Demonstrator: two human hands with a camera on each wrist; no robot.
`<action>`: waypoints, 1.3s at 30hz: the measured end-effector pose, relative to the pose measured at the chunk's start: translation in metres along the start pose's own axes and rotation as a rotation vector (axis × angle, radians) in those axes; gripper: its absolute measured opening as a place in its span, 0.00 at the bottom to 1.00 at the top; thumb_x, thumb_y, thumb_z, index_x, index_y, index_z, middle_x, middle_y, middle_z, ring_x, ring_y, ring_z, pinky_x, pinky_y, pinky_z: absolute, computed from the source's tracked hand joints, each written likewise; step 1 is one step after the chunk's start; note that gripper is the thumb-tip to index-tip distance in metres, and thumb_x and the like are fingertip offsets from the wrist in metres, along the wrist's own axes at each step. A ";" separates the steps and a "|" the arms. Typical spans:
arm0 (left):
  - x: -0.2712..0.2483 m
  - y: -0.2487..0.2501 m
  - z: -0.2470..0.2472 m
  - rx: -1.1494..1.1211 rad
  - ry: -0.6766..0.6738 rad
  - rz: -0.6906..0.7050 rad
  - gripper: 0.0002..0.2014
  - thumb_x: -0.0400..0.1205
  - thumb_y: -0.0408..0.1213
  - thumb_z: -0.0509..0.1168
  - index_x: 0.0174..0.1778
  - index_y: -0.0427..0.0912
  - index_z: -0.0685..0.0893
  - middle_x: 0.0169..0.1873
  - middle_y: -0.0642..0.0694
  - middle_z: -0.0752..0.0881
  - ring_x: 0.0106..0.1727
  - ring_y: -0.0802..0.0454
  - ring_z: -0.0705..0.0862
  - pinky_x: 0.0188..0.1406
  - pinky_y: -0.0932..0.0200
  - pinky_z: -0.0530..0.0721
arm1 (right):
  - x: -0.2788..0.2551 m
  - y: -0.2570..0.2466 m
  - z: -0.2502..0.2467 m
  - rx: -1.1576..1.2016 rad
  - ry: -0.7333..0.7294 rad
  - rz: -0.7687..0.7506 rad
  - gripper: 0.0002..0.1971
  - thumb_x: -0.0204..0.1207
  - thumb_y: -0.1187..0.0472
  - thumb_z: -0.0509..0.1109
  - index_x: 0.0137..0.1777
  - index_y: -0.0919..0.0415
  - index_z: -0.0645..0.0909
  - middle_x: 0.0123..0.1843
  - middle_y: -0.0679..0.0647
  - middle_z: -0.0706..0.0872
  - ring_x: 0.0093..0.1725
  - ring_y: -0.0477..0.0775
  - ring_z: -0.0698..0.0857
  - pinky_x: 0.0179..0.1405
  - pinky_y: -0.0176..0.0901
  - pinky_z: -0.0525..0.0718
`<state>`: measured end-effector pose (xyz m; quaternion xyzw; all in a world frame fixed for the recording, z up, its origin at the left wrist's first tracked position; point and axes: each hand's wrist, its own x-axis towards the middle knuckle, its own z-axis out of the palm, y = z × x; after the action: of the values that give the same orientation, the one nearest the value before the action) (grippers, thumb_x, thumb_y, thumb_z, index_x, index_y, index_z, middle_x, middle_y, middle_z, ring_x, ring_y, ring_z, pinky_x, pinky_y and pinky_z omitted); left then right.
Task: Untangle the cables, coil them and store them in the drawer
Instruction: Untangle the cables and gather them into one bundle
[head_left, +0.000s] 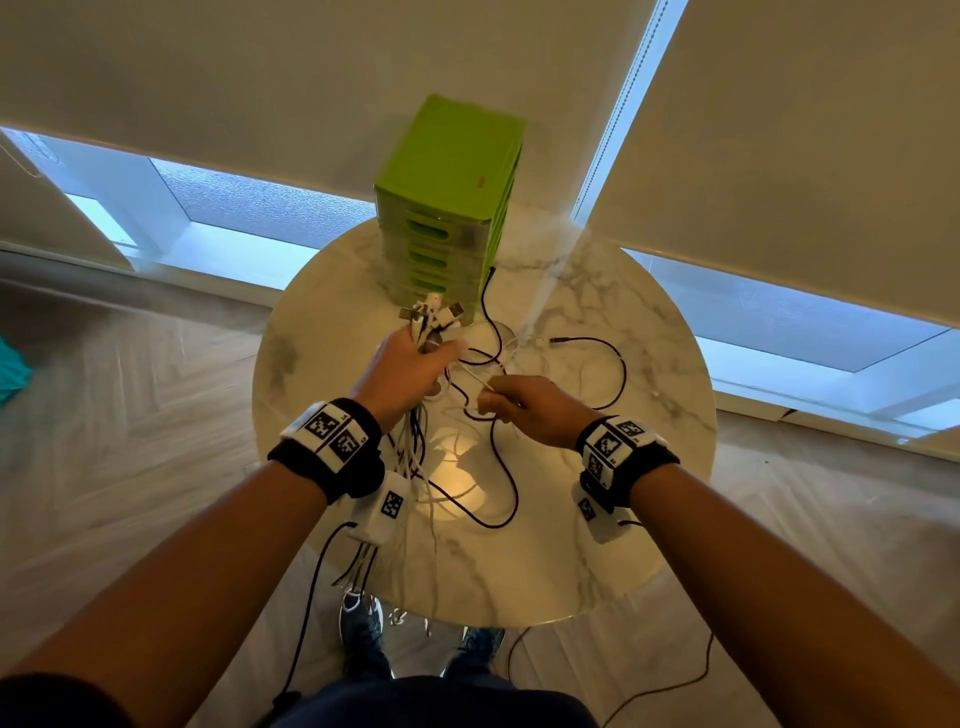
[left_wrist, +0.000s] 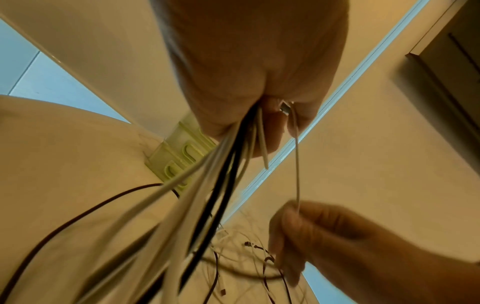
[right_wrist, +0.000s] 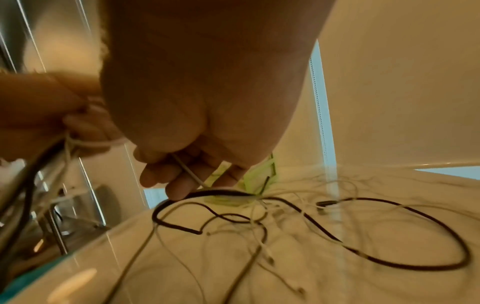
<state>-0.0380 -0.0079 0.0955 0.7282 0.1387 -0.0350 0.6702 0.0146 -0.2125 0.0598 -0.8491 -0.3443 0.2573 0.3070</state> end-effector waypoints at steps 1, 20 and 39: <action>0.002 -0.001 -0.003 -0.040 0.049 0.002 0.15 0.82 0.38 0.69 0.30 0.57 0.81 0.26 0.57 0.69 0.29 0.53 0.67 0.28 0.57 0.72 | -0.002 0.009 0.002 -0.030 -0.034 0.030 0.15 0.90 0.52 0.60 0.54 0.60 0.85 0.48 0.49 0.86 0.47 0.49 0.84 0.53 0.45 0.82; 0.006 0.012 -0.006 0.006 0.051 0.055 0.03 0.85 0.38 0.70 0.48 0.45 0.83 0.27 0.48 0.73 0.26 0.54 0.70 0.25 0.57 0.71 | 0.019 -0.019 -0.037 -0.083 0.214 -0.147 0.12 0.87 0.56 0.67 0.65 0.57 0.87 0.49 0.45 0.93 0.42 0.38 0.90 0.46 0.27 0.85; 0.000 0.018 -0.008 -0.217 -0.043 -0.071 0.15 0.91 0.36 0.55 0.37 0.48 0.69 0.23 0.55 0.63 0.23 0.57 0.59 0.27 0.56 0.55 | 0.012 -0.001 -0.031 0.098 -0.040 0.080 0.01 0.83 0.60 0.71 0.50 0.56 0.83 0.49 0.53 0.90 0.51 0.52 0.89 0.57 0.45 0.86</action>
<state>-0.0342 -0.0012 0.1141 0.6452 0.1530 -0.0590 0.7463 0.0420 -0.2137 0.0789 -0.8409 -0.3032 0.3028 0.3307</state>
